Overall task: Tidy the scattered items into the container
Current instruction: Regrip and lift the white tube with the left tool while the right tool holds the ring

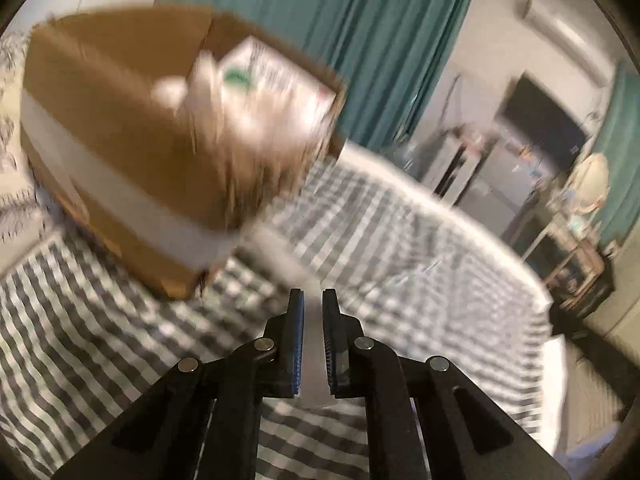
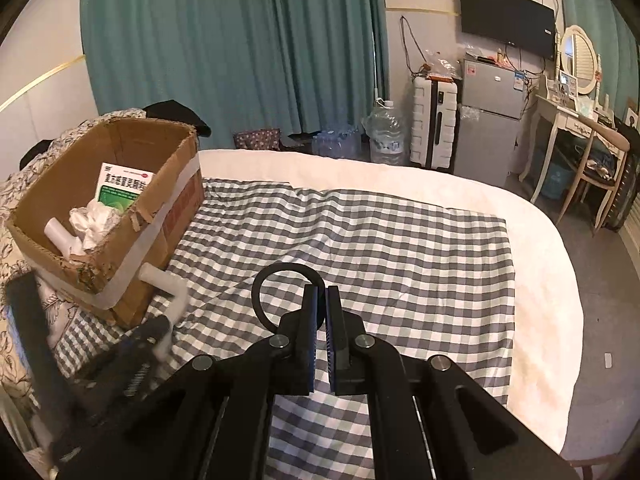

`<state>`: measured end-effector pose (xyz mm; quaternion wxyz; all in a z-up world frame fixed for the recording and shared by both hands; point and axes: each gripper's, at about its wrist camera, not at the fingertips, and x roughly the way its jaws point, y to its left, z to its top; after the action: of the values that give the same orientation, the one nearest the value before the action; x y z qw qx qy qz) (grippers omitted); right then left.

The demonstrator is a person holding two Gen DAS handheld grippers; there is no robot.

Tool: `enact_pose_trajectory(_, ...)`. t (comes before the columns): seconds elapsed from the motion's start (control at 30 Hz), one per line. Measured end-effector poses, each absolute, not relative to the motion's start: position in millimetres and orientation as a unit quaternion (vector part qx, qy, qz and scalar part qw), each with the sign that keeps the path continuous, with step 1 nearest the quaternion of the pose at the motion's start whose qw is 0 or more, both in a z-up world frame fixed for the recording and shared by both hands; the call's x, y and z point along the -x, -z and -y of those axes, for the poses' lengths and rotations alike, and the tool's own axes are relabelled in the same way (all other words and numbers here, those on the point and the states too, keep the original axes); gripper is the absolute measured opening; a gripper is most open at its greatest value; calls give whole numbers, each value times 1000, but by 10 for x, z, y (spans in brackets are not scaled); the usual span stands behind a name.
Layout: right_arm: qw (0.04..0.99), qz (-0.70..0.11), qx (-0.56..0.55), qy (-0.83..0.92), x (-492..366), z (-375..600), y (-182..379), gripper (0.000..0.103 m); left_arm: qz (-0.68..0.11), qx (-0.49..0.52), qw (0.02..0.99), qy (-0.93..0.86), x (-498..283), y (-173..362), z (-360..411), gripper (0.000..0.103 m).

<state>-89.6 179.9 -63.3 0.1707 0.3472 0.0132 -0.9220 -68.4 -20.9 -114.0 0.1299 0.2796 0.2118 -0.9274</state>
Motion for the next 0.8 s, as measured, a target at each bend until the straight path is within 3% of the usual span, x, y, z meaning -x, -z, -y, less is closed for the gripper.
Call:
enact_pose_trajectory(0.23,179,-20,-333,926,713,-1713,439,4,-207,-241,79,945,588,431,321,6)
enact_pose_trajectory(0.37,180,-22,-336,924,644,-1670,392,4,-196,-279,61,938,639,443,466,8)
enact_pose_trajectory(0.4,179,-23,-336,924,639,-1657,385,4,-199,-293,65,933,629,533,491,10)
enact_pose_trajectory(0.43,178,-25,-336,924,634,-1644,376,4,-204,-308,71,927,610,642,511,20)
enact_pose_trajectory(0.47,177,-28,-335,925,626,-1629,366,4,-207,-321,77,921,590,763,518,35)
enact_pose_trajectory(0.53,176,-33,-334,926,611,-1603,354,4,-204,-351,100,908,583,1020,499,54)
enact_pose_trajectory(0.8,177,-33,-351,919,697,-1585,516,4,-163,-455,142,864,764,1755,324,61)
